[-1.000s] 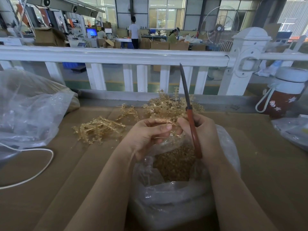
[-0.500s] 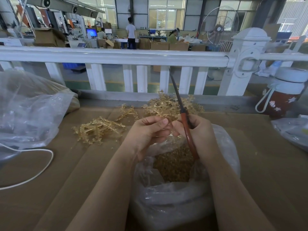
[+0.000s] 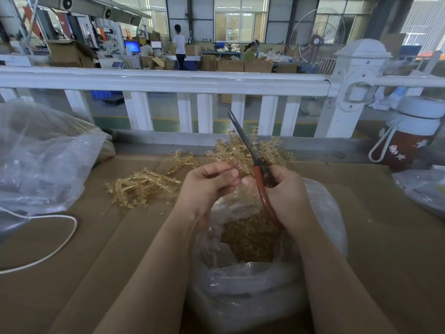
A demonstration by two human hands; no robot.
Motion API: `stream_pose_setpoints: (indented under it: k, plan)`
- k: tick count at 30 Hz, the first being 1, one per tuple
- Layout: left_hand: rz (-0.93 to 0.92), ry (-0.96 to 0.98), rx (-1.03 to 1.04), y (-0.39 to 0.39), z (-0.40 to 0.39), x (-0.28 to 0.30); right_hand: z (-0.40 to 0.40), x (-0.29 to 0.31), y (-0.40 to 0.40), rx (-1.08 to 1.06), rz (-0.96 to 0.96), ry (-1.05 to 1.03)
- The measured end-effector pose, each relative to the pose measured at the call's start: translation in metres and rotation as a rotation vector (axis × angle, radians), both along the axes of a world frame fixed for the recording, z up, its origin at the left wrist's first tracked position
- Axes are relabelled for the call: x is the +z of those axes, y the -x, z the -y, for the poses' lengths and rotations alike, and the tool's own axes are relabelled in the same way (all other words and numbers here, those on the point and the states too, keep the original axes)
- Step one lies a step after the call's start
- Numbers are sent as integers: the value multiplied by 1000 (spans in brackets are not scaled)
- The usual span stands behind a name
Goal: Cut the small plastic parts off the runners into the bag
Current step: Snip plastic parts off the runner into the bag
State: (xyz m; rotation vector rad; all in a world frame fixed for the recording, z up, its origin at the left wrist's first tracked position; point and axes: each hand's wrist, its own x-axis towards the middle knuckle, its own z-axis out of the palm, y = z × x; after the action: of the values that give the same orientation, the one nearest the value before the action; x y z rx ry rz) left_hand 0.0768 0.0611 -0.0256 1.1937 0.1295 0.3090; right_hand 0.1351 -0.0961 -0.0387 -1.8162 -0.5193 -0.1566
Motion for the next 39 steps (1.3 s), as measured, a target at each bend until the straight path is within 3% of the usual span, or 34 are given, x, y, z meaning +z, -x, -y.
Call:
stream_pose_setpoints:
  k: [15,30,39]
  plan:
    - [163,17,123,1,-4,4,9,-4,2,-82,259,417]
    - [138,14,192,1,-5,4,8,-9,0,-186,505,410]
    - [175,101,77,2,-6,5,9,-11,-4,-222,410,503]
